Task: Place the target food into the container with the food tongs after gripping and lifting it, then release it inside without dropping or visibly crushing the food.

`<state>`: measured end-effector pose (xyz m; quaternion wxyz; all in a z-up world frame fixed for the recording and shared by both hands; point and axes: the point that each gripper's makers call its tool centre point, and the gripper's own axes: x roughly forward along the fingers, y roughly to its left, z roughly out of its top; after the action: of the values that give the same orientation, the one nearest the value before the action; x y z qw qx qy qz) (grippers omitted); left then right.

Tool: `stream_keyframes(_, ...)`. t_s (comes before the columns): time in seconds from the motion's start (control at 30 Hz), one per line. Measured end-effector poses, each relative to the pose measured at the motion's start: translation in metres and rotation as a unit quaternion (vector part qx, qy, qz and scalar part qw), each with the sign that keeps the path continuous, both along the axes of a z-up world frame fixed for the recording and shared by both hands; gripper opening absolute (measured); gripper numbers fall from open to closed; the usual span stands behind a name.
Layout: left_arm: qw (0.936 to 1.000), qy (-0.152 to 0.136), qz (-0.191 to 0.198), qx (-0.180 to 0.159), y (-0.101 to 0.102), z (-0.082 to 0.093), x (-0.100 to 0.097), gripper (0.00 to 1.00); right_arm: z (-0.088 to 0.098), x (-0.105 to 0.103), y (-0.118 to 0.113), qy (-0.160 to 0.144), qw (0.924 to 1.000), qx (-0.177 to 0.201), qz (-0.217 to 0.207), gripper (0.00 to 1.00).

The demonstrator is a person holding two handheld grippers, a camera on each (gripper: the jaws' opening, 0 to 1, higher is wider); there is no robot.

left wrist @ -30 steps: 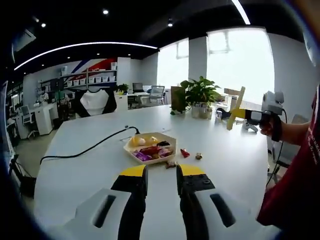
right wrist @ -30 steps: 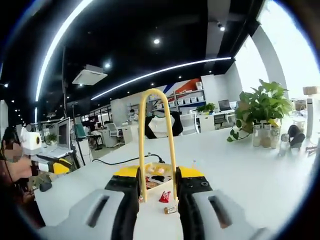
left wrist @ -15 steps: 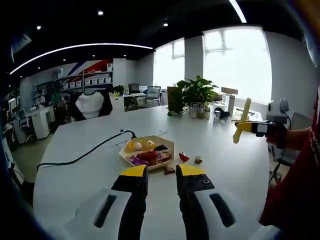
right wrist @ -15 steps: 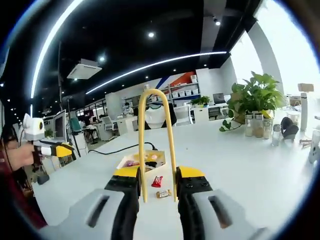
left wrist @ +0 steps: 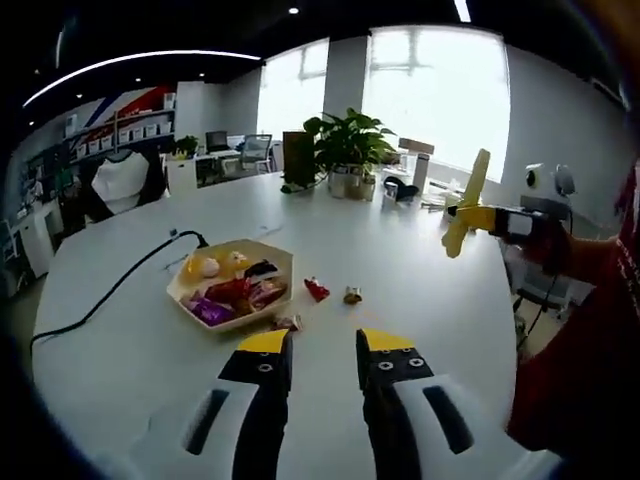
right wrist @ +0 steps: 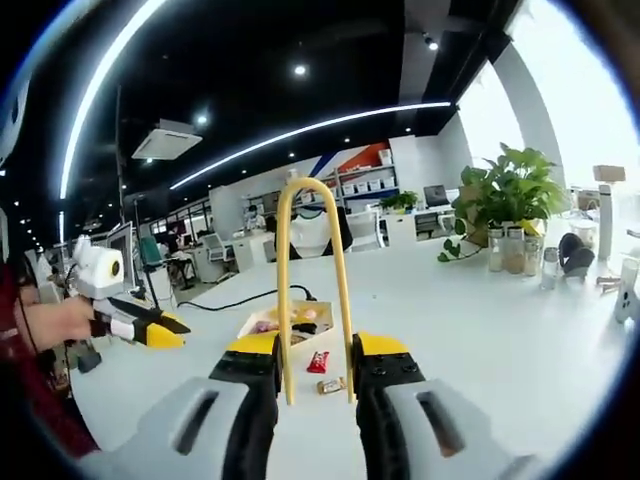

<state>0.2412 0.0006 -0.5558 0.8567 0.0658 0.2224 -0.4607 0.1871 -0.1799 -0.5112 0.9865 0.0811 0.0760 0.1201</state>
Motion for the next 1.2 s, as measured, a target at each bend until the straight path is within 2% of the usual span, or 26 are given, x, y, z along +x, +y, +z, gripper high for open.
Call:
stream_keyframes(0.13, 1.0000, 0.001, 0.009, 0.002, -0.010, -0.006, 0.014, 0.28, -0.001, -0.004, 0.002, 0.007, 0.9999, 0.012, -0.005, 0.25)
stream_keyframes(0.17, 0.9999, -0.002, 0.010, 0.005, -0.011, -0.007, 0.017, 0.28, -0.003, -0.005, 0.002, 0.015, 0.9995, 0.025, -0.012, 0.25)
stream_keyframes(0.27, 0.9991, -0.009, 0.032, 0.026, -0.011, -0.015, 0.035, 0.29, -0.004, -0.007, 0.002, 0.021, 0.9994, 0.025, -0.014, 0.25)
stream_keyframes(0.33, 0.9985, -0.003, 0.048, 0.025, -0.012, -0.020, 0.044, 0.29, -0.003, -0.009, 0.002, 0.021, 0.9994, 0.025, -0.013, 0.25)
stream_keyframes(0.4, 0.9975, 0.018, 0.067, 0.017, -0.015, -0.026, 0.048, 0.29, -0.005, -0.010, 0.000, 0.026, 0.9993, 0.022, -0.016, 0.25)
stream_keyframes(0.43, 0.9977, 0.011, 0.066, 0.016, -0.017, -0.026, 0.051, 0.29, -0.005, -0.010, -0.001, 0.027, 0.9992, 0.022, -0.018, 0.25)
stream_keyframes(0.53, 0.9964, 0.026, 0.079, 0.016, -0.025, -0.038, 0.055, 0.31, -0.006, -0.011, -0.008, 0.032, 0.9988, 0.024, -0.027, 0.25)
stream_keyframes(0.63, 0.9952, 0.031, 0.088, 0.028, -0.029, -0.051, 0.060, 0.31, -0.005, -0.010, -0.014, 0.038, 0.9979, 0.039, -0.035, 0.25)
stream_keyframes(0.77, 0.9932, 0.041, 0.106, 0.026, -0.034, -0.064, 0.070, 0.32, 0.000, -0.009, -0.020, 0.036, 0.9976, 0.041, -0.041, 0.25)
stream_keyframes(0.83, 0.9929, 0.041, 0.108, 0.025, -0.039, -0.069, 0.074, 0.32, 0.001, -0.009, -0.022, 0.037, 0.9976, 0.040, -0.044, 0.25)
stream_keyframes(0.97, 0.9913, 0.042, 0.116, 0.045, -0.041, -0.084, 0.081, 0.32, -0.002, -0.008, -0.030, 0.043, 0.9968, 0.038, -0.056, 0.25)
stream_keyframes(1.2, 0.9899, 0.048, 0.125, 0.048, -0.043, -0.093, 0.082, 0.30, -0.005, -0.005, -0.038, 0.050, 0.9958, 0.041, -0.064, 0.25)
